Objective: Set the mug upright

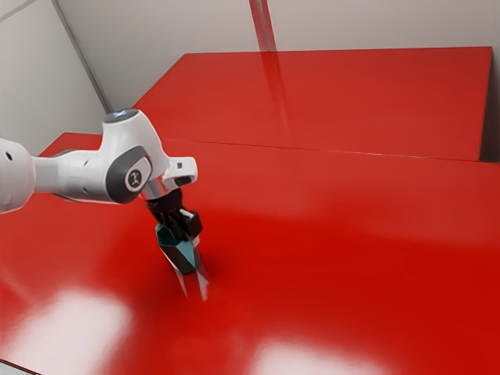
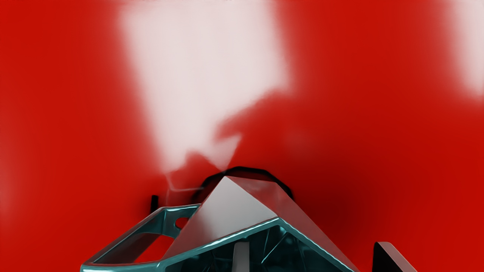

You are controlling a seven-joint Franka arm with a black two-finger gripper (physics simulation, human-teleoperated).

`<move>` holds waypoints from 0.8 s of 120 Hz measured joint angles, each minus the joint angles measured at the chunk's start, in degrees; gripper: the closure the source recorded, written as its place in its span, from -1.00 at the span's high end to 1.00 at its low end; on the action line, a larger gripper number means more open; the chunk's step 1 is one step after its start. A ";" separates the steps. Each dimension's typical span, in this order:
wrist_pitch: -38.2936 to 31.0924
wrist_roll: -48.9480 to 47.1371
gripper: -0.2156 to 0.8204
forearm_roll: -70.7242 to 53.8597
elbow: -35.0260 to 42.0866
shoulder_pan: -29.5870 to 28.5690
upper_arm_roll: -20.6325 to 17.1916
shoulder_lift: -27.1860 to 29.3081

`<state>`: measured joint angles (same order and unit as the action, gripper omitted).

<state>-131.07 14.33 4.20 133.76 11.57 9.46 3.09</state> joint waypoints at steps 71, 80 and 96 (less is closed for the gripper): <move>8.68 -1.32 0.17 0.52 -5.98 -0.50 -2.06 -0.83; 9.87 -1.57 0.18 0.53 -6.54 -0.22 -2.28 -0.31; 12.56 -1.88 0.35 0.47 -10.27 0.28 -2.20 1.06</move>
<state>-118.51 12.44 4.67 123.49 11.84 7.26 4.16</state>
